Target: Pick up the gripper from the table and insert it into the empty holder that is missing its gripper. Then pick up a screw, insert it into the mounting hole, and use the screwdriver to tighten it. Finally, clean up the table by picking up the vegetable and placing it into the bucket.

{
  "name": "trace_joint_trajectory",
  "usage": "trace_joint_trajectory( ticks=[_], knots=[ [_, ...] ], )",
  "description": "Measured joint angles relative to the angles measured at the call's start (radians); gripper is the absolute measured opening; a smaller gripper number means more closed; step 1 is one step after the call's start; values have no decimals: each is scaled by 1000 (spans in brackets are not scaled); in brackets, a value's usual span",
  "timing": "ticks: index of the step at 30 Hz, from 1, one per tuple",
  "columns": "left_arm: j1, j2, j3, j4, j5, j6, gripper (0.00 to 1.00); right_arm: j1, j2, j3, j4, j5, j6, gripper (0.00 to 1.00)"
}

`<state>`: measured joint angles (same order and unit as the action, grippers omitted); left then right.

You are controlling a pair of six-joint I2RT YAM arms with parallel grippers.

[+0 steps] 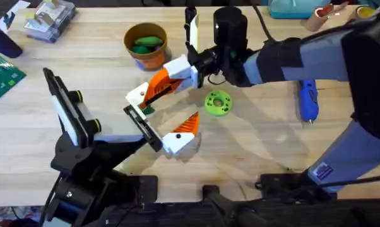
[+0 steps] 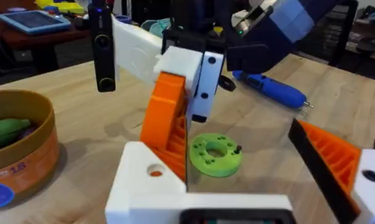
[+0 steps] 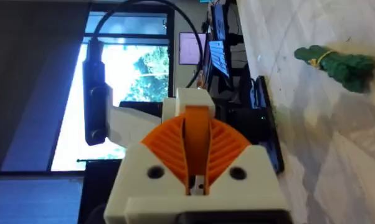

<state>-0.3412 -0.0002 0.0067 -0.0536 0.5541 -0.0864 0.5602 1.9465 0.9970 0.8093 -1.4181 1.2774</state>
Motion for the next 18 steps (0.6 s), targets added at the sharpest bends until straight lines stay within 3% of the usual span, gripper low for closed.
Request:
trace_joint_trajectory(
  ticks=[7,14,18],
  knots=[
    [0,0,0,-1,3,-1,991,10,0,3,5,8,-3,246],
    [0,0,0,-2,4,-5,992,11,0,3,8,6,-4,289],
    [0,0,0,-2,3,-14,991,11,0,9,13,2,-6,413]
  ],
)
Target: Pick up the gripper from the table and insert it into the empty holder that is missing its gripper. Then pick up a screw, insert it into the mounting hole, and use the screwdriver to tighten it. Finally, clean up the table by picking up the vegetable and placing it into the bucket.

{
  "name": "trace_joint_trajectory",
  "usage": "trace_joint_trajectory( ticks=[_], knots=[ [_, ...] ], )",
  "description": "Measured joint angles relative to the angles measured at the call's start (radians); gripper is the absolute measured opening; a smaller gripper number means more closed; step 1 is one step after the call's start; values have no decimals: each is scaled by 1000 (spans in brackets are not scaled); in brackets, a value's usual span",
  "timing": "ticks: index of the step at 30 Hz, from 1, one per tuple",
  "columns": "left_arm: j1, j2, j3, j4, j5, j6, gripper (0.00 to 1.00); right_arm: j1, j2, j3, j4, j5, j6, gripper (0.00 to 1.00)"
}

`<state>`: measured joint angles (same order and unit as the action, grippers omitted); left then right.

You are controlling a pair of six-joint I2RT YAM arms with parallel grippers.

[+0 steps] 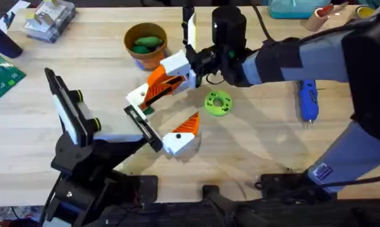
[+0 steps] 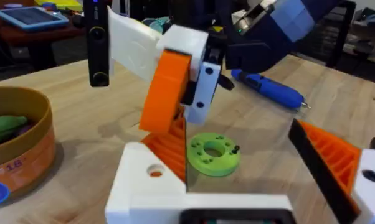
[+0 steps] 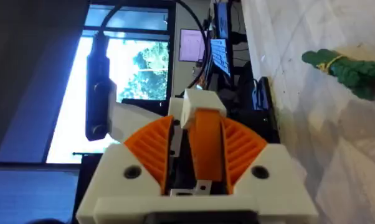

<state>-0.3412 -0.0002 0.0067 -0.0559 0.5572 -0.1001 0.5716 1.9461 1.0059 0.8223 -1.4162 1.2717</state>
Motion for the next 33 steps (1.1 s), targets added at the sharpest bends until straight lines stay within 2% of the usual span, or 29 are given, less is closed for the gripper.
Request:
trace_joint_trajectory(
  ticks=[6,10,16,23,33],
  knots=[
    [0,0,0,0,-1,-11,992,1,0,8,3,-10,0,543],
    [0,0,0,0,-1,-20,992,2,0,12,9,-18,-1,710],
    [-14,0,0,0,71,-9,991,16,0,13,-4,-5,-1,882],
    [-14,0,0,0,94,-6,991,-13,0,13,-4,-1,-1,992],
    [-14,0,0,0,102,-5,991,-119,0,13,-4,3,-1,994]
  ],
)
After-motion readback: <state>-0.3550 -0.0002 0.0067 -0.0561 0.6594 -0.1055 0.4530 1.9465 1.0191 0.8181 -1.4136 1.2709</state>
